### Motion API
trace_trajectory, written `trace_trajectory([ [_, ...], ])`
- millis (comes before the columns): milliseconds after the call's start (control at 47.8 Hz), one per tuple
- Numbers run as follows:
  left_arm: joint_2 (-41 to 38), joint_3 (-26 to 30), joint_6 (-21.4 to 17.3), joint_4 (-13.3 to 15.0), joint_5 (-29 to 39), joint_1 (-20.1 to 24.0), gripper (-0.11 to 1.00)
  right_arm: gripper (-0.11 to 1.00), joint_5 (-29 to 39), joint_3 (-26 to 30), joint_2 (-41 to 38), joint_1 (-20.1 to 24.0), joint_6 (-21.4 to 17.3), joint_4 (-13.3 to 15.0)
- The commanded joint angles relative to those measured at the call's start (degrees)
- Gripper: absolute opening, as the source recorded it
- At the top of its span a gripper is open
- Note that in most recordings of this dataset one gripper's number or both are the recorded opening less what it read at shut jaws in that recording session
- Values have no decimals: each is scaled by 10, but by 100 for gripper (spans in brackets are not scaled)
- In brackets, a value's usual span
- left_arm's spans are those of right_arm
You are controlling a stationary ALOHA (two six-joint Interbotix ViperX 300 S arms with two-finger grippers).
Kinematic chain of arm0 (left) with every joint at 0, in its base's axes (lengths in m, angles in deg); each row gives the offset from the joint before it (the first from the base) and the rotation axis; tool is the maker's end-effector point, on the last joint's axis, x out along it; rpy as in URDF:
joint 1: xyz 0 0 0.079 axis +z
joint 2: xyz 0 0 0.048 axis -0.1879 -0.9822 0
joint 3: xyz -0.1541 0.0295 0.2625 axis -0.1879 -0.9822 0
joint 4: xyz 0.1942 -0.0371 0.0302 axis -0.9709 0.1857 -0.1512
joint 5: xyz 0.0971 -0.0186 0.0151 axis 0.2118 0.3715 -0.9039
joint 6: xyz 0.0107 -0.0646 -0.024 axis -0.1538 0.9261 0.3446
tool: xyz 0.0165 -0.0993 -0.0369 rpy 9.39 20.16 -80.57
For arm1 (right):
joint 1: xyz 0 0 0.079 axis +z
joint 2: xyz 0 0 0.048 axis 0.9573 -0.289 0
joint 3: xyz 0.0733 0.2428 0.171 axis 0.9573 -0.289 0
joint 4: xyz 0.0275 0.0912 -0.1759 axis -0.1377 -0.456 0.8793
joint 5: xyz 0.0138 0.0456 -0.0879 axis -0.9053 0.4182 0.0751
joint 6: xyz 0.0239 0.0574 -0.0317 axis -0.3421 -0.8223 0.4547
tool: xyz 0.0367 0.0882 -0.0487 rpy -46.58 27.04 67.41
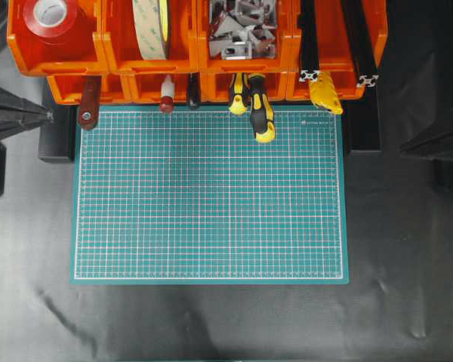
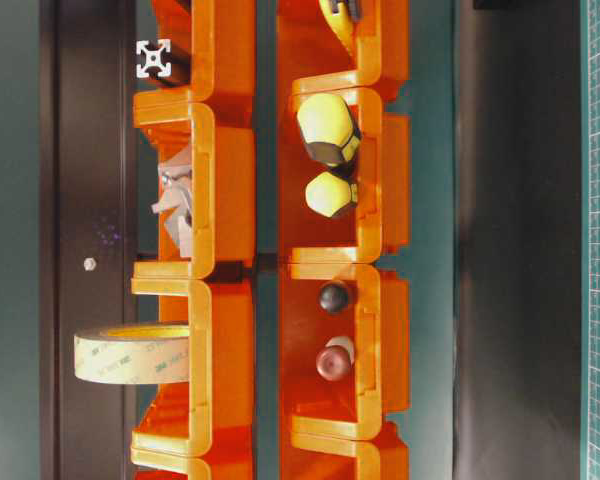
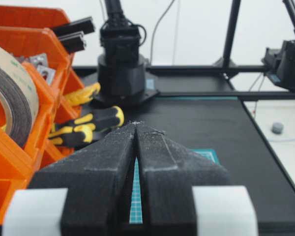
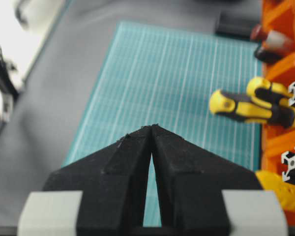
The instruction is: Pick cutter from container rack with right arm.
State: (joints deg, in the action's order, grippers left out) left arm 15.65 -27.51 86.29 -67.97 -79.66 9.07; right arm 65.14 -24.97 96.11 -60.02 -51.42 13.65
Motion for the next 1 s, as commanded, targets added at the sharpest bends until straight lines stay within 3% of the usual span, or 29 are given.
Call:
trace_trajectory([
  [0,-2,17,3,-2,-2,0,1,2,46,44,-41,23,-4,41],
  [125,-1,17,4,-2,-2,1,1,2,90,66,-93,55,-18,110],
  [251,-1,19,4,-2,-2,0,1,2,138,74,-134,92,-62,171],
  [376,-1,19,4,-2,-2,-3,1,2,218,74,-172,147,-157,279],
  [460,-1,19,4,-2,-2,-4,1,2,276,71,-184,177,-250,354],
  [606,-1,18,3,-2,-2,-2,1,2,303,38,-184,217,-379,457],
  [669,-1,18,3,-2,-2,-2,1,2,296,12,-184,225,-422,483],
  [774,-1,18,3,-2,-2,-2,1,2,278,-14,-185,225,-467,501],
  [983,-1,17,3,-2,1,-3,1,2,273,-41,-199,225,-477,519],
])
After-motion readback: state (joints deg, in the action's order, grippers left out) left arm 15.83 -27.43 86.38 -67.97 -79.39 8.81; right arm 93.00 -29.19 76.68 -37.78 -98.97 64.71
